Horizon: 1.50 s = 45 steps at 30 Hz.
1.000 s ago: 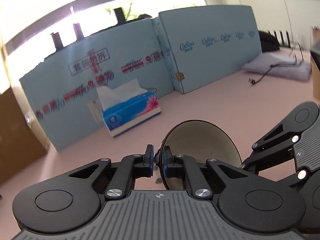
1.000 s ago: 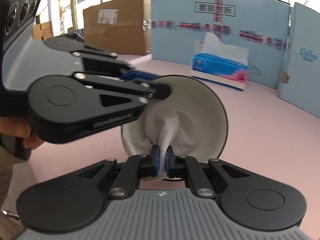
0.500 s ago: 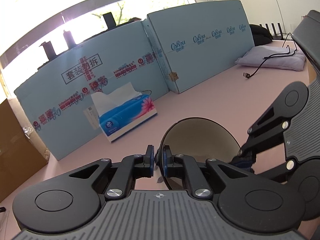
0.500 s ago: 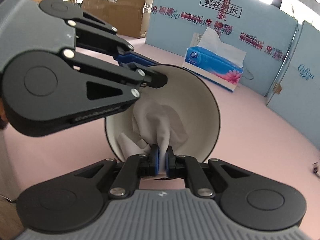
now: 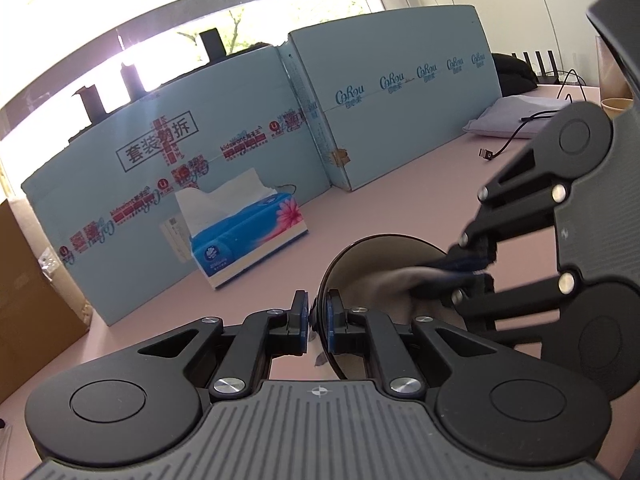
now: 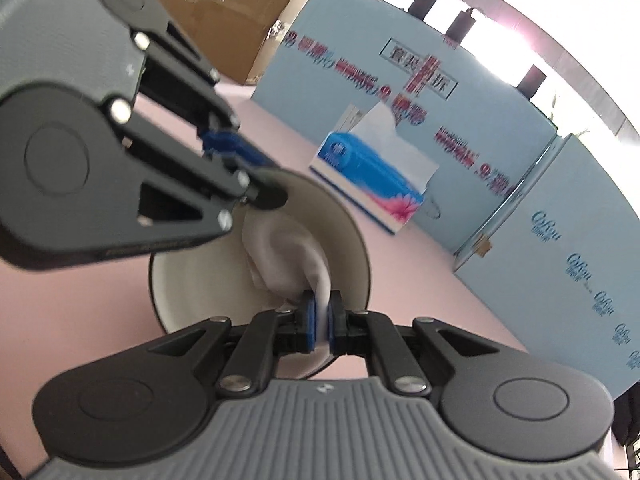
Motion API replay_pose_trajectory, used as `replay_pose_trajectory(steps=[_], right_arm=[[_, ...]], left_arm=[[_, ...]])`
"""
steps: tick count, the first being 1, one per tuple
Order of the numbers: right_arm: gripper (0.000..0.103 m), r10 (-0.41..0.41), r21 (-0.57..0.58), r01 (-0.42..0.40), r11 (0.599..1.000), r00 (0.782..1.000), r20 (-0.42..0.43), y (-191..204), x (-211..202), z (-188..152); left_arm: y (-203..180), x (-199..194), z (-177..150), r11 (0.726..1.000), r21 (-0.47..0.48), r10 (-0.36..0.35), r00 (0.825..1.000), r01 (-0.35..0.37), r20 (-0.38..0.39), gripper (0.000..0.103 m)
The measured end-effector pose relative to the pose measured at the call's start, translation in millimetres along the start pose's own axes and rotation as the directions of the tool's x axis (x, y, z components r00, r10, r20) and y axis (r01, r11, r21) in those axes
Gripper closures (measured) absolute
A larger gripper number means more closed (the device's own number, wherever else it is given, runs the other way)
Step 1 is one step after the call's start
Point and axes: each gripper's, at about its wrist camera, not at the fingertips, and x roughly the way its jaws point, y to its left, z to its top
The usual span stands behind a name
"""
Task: Clean bowl
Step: 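Rub the white cloth around the bowl's inner wall with the right gripper, then open the right gripper and regrip the cloth inside the bowl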
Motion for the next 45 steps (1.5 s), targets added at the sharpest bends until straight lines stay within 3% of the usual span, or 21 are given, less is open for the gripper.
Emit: replay_pose_trajectory(steps=[4, 8, 15, 21, 28, 30, 31, 32, 38, 43, 45], right_arm=[[0.097, -0.003, 0.005, 0.003, 1.000, 0.999, 0.033, -1.8, -0.3, 4.9], [0.097, 0.029, 0.033, -0.029, 0.999, 1.000, -0.007, -5.3, 9.4, 1.1], [0.087, 0.086, 0.110, -0.086, 0.990, 0.996, 0.003, -11.8, 0.3, -1.0], [0.085, 0.083, 0.118, -0.088, 0.989, 0.995, 0.047, -12.9, -17.4, 4.9], [0.074, 0.086, 0.111, -0.091, 0.990, 0.995, 0.048, -7.3, -13.7, 7.4], [0.075, 0.089, 0.122, -0.095, 0.988, 0.995, 0.050, -7.7, -12.0, 6.8], [0.083, 0.093, 0.130, -0.099, 0.987, 0.994, 0.049, -8.4, -10.4, 6.7], [0.099, 0.106, 0.142, -0.111, 0.984, 0.993, 0.043, -9.3, -8.0, 6.5], [0.099, 0.182, 0.180, -0.178, 0.967, 0.983, -0.003, -12.6, -4.2, 1.9], [0.099, 0.319, 0.228, -0.301, 0.926, 0.947, -0.044, -15.3, -5.0, 2.6], [0.098, 0.301, 0.203, -0.280, 0.938, 0.950, -0.078, -12.0, 1.1, 2.6]], left_arm=[[0.4, 0.4, -0.1, 1.000, -0.003, 0.001, 1.000, -0.001, -0.001, 0.092], [1.1, 0.3, -0.3, 1.000, -0.007, 0.000, 1.000, 0.000, -0.003, 0.092], [1.5, 0.1, -0.5, 1.000, -0.009, -0.001, 1.000, 0.001, -0.002, 0.092], [1.6, -0.2, -0.7, 1.000, -0.010, -0.001, 1.000, 0.001, -0.002, 0.092], [3.1, 0.6, -1.0, 1.000, -0.013, -0.004, 1.000, 0.004, -0.003, 0.092], [3.6, 0.8, -1.2, 1.000, -0.013, -0.005, 1.000, 0.005, -0.002, 0.092], [3.7, 0.6, -1.2, 1.000, -0.014, -0.005, 1.000, 0.005, -0.002, 0.092], [3.8, 0.4, -1.2, 1.000, -0.015, -0.006, 1.000, 0.006, -0.001, 0.092], [2.9, 0.3, -1.7, 1.000, -0.017, -0.004, 1.000, 0.004, 0.000, 0.092], [4.2, 0.8, -2.1, 1.000, -0.013, -0.008, 1.000, 0.008, 0.003, 0.092], [3.4, 0.0, -2.2, 1.000, -0.009, -0.006, 1.000, 0.006, 0.003, 0.091]])
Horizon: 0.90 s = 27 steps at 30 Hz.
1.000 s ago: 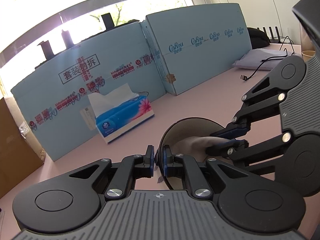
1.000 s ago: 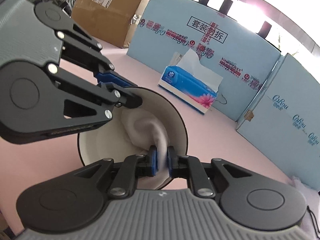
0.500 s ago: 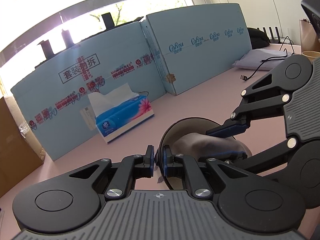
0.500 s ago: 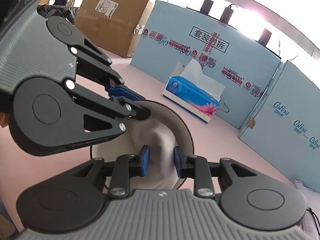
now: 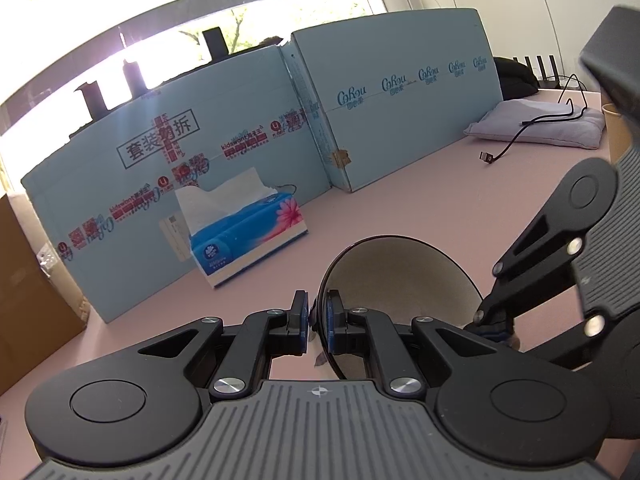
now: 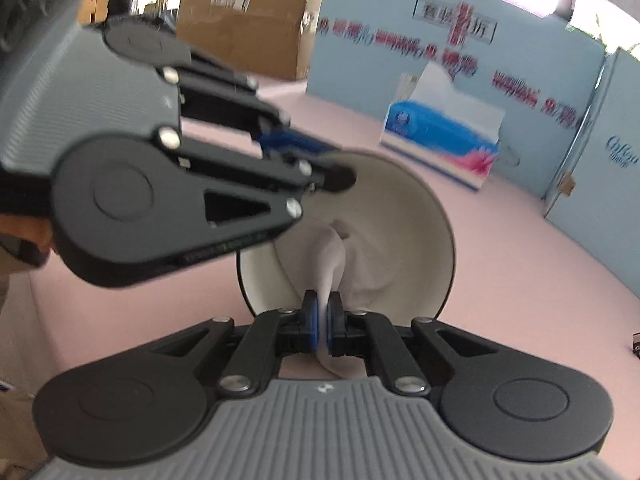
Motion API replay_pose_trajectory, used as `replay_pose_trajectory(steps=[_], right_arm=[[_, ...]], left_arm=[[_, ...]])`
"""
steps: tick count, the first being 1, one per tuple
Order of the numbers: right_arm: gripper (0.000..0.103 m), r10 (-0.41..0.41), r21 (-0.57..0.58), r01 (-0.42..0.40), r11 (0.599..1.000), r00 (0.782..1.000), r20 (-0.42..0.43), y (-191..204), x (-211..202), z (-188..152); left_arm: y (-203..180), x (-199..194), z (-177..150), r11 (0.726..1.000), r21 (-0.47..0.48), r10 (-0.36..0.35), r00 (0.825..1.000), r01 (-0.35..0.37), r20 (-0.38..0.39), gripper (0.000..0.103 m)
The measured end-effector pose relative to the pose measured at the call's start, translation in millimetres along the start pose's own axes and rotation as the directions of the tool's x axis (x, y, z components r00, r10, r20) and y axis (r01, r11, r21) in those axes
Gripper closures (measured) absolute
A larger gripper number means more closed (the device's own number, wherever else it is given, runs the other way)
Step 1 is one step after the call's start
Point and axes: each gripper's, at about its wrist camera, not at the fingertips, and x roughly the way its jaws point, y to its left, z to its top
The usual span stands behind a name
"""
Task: Clean bowl
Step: 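Open the right gripper and regrip the cloth inside the bowl, then wipe the bowl's inside again with the cloth in the right gripper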
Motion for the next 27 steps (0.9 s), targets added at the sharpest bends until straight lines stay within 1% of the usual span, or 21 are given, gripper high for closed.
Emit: replay_pose_trajectory(steps=[2, 7, 8, 10, 14, 16, 20, 22, 25, 27], right_arm=[[0.099, -0.003, -0.006, 0.003, 1.000, 1.000, -0.010, -1.2, 1.9, 1.9], [0.099, -0.131, -0.132, 0.126, 0.983, 0.991, -0.030, 8.7, 8.4, 2.2], [0.099, -0.160, -0.155, 0.154, 0.976, 0.987, -0.025, 11.0, 9.0, 1.3], [0.099, -0.243, -0.211, 0.238, 0.948, 0.970, 0.002, 15.3, 11.5, -0.5], [0.099, -0.315, -0.251, 0.324, 0.912, 0.946, 0.075, 17.0, 12.0, -1.3], [0.099, -0.330, -0.258, 0.346, 0.902, 0.938, 0.104, 16.4, 10.4, -0.2], [0.099, -0.327, -0.240, 0.354, 0.904, 0.934, 0.145, 14.6, 4.3, 7.3], [0.099, -0.323, -0.233, 0.359, 0.904, 0.930, 0.178, 15.8, -1.5, 10.7], [0.099, -0.315, -0.220, 0.351, 0.910, 0.931, 0.184, 14.6, -3.3, 13.1], [0.099, -0.316, -0.210, 0.343, 0.916, 0.936, 0.154, 11.7, 1.2, 9.9]], left_arm=[[-0.5, -0.2, 0.0, 1.000, 0.004, 0.002, 1.000, -0.002, -0.001, 0.091], [-1.7, -2.4, 0.4, 1.000, 0.009, -0.005, 1.000, 0.005, 0.006, 0.091], [-2.0, -2.3, 0.1, 1.000, 0.011, -0.005, 1.000, 0.005, 0.007, 0.091], [-2.2, -2.3, -0.4, 1.000, 0.012, -0.005, 1.000, 0.005, 0.007, 0.091], [0.4, 0.4, 0.0, 1.000, 0.012, -0.010, 1.000, 0.010, 0.006, 0.091], [2.0, 2.6, -0.1, 1.000, 0.013, -0.013, 1.000, 0.013, 0.005, 0.091], [1.6, 2.9, -0.3, 1.000, 0.017, -0.011, 1.000, 0.011, 0.006, 0.091], [1.4, 3.5, -0.6, 1.000, 0.020, -0.009, 1.000, 0.009, 0.006, 0.091], [2.6, 5.9, -1.1, 1.000, 0.015, -0.007, 1.000, 0.007, 0.003, 0.091], [2.7, 5.6, -1.3, 1.000, 0.009, -0.006, 1.000, 0.006, 0.001, 0.090]])
